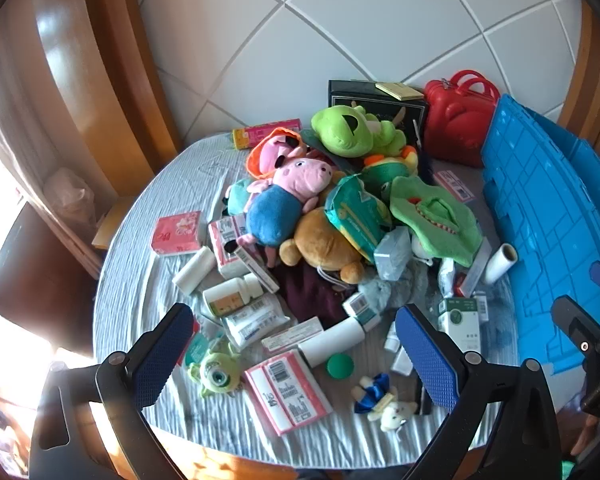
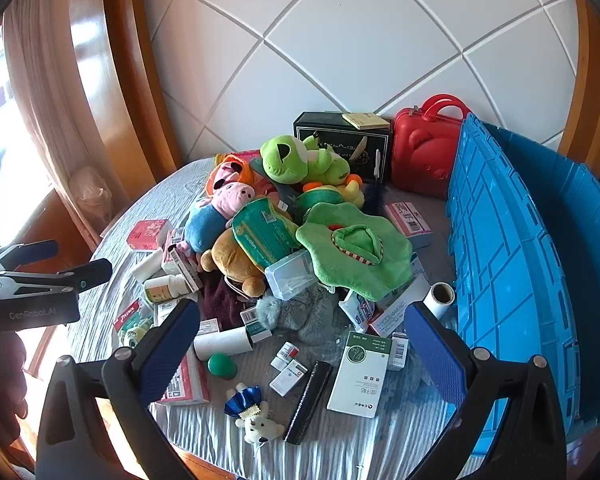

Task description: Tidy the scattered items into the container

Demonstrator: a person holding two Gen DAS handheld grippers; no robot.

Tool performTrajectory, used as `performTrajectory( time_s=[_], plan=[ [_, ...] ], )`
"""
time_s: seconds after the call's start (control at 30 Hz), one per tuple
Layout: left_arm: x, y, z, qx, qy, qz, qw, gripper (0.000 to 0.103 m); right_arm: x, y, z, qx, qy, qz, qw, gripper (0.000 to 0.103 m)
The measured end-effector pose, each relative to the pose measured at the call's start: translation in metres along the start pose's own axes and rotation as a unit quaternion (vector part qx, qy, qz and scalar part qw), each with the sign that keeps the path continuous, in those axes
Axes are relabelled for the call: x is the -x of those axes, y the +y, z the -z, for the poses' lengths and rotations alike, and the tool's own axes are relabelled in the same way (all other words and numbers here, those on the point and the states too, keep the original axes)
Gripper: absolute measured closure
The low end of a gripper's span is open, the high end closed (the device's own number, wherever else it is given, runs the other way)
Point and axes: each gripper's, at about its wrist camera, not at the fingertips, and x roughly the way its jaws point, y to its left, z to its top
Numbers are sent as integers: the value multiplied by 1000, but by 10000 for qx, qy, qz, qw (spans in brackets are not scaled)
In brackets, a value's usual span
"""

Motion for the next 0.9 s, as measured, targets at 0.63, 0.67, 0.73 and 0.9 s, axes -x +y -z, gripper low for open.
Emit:
performTrajectory(
  time_s=[0.63, 0.67, 0.73, 0.9],
  plan=[
    [-76, 49, 39, 594, 611, -432, 9954, 1, -75, -6, 8, 202, 434, -421, 9980, 0],
    [-81, 58, 42, 632, 648, -442, 9949, 1, -80, -1, 10, 218, 466, -421, 9978, 0],
    [-91, 77, 47, 661, 718, -454, 9942, 1, -89, 11, 14, 240, 528, -394, 9975, 0],
    [-118, 115, 54, 562, 861, -369, 9940, 1, -113, 38, 25, 149, 753, -267, 9967, 0]
  ],
)
